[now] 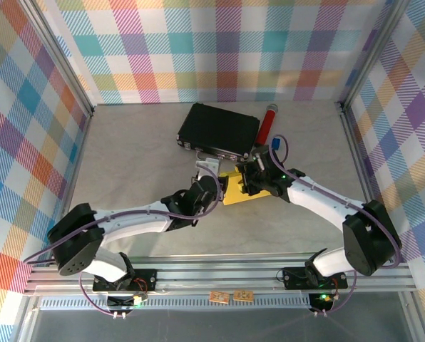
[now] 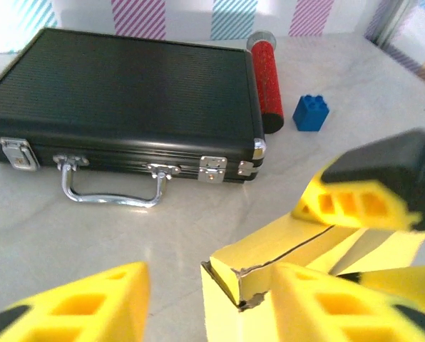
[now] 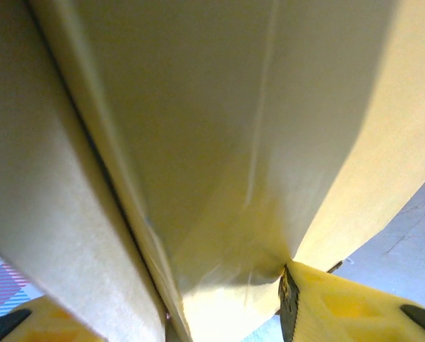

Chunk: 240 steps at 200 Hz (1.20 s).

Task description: Fold the paper box

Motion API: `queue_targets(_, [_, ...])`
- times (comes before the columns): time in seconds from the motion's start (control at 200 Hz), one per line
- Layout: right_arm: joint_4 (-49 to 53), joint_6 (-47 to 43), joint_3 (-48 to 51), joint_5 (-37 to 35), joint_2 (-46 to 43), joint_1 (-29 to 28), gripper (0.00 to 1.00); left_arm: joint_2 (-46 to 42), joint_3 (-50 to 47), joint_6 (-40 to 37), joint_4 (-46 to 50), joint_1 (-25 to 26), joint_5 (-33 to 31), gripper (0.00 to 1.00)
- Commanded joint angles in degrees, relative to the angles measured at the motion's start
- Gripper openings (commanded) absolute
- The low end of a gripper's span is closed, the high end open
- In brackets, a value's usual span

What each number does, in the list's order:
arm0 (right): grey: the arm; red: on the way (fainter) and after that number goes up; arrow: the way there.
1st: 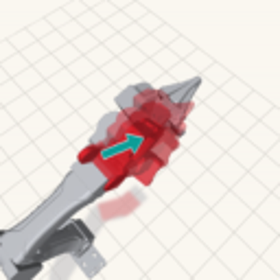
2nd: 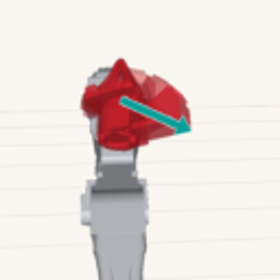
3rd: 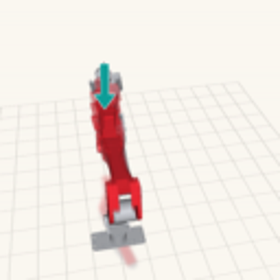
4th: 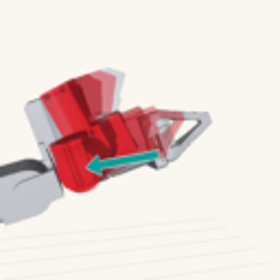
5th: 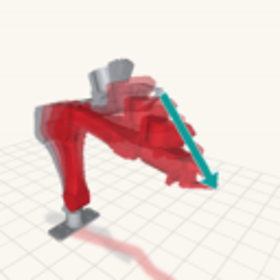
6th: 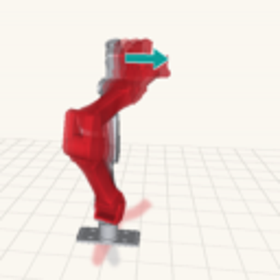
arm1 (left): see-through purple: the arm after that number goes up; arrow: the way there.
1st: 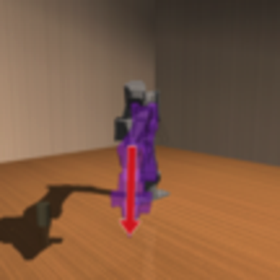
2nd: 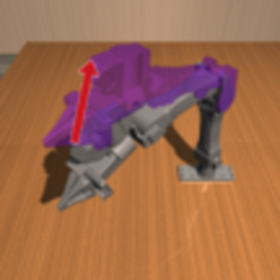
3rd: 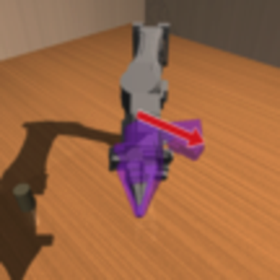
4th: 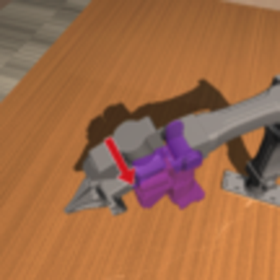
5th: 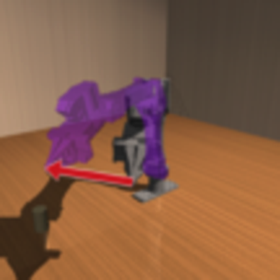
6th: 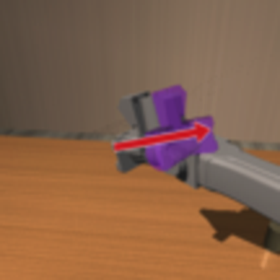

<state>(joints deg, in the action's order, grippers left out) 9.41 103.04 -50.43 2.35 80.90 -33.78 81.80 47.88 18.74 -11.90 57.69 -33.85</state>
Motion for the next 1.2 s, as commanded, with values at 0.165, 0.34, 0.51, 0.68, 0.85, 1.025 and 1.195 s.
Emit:
queue_targets(0.165, [3.09,0.93,2.20,-1.40,-0.98,-0.06,0.48,-4.32,18.77,50.99,45.50,-5.10,7.91,0.65])
queue_targets(0.34, [2.04,0.32,2.76,-0.86,-0.84,-0.06,0.48,0.99,30.68,73.28,64.62,-14.80,29.63,0.56])
queue_targets(0.51, [0.38,0.04,3.98,-0.46,-1.31,-0.06,0.48,4.82,32.42,89.90,61.43,-17.50,41.51,0.59])
queue_targets(0.68, [-1.00,-0.23,4.99,-0.15,-1.49,-0.28,0.48,11.44,40.07,97.63,65.54,-17.45,45.85,0.70])
queue_targets(0.85, [-2.56,-0.38,5.94,0.29,-1.41,-0.31,0.48,13.59,37.60,107.24,61.98,-16.80,48.39,0.75])
queue_targets(1.025, [-3.46,-0.36,6.97,0.37,-1.63,-0.32,0.48,18.28,40.85,109.32,60.54,-16.43,48.66,0.78])
queue_targets(1.195, [-4.11,-0.55,7.01,0.99,-1.09,-0.41,0.48,22.42,43.11,110.94,60.17,-15.86,49.07,0.79])
